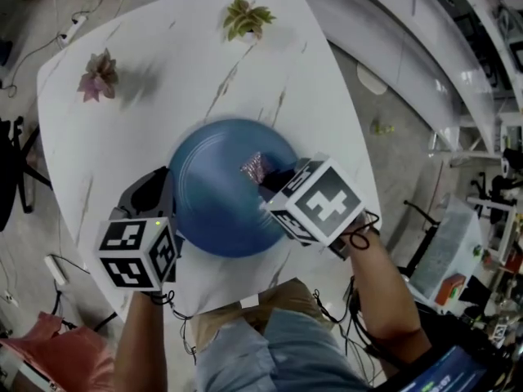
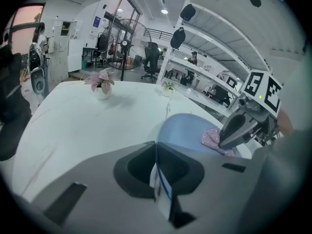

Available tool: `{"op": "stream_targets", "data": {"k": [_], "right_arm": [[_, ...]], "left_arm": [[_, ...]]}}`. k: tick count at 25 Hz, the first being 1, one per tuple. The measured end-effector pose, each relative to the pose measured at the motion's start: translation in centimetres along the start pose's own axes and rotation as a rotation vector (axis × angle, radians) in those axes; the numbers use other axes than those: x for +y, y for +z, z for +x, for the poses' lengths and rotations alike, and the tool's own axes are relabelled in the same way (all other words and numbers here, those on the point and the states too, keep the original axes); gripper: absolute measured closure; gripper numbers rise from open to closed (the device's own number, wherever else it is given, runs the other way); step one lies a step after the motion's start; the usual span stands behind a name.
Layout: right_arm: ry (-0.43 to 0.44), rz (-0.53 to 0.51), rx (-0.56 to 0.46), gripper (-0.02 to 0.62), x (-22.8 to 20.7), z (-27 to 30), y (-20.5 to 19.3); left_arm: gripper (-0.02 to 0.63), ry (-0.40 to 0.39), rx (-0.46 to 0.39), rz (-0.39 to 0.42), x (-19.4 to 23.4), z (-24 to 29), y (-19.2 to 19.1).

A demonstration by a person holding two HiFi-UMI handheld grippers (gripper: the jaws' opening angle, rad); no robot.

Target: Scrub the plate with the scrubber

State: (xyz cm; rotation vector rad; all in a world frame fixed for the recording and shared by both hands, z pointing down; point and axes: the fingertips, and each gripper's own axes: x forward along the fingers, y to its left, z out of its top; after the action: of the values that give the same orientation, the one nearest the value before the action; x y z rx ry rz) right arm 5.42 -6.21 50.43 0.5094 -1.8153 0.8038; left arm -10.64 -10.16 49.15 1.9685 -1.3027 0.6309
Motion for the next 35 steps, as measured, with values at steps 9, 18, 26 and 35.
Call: {"op": "stream_targets", "data": {"k": [9, 18, 26, 35], "right_arm": [[0.061, -0.031, 0.042, 0.554, -1.6, 0.5, 3.8], [0.116, -0.122, 0.083, 0.554, 0.6, 2.2, 7.3], [0.189, -0.215, 0.119, 0.555, 5.4, 3.8, 7.9], [0.304, -0.288, 0.155, 0.555, 10.6, 4.6, 4.9]], "left_arm": [[0.591, -0.019, 0.024, -0.019, -0.3, 0.1, -0.1], [0.591, -0.025, 0.012, -0.04, 0.0, 0.3, 0.0], [0.591, -0.041, 0.035, -0.058, -0.2, 0.2, -0.2], [0.591, -0.048, 0.039, -0.067, -0.3, 0.3, -0.2]]}}
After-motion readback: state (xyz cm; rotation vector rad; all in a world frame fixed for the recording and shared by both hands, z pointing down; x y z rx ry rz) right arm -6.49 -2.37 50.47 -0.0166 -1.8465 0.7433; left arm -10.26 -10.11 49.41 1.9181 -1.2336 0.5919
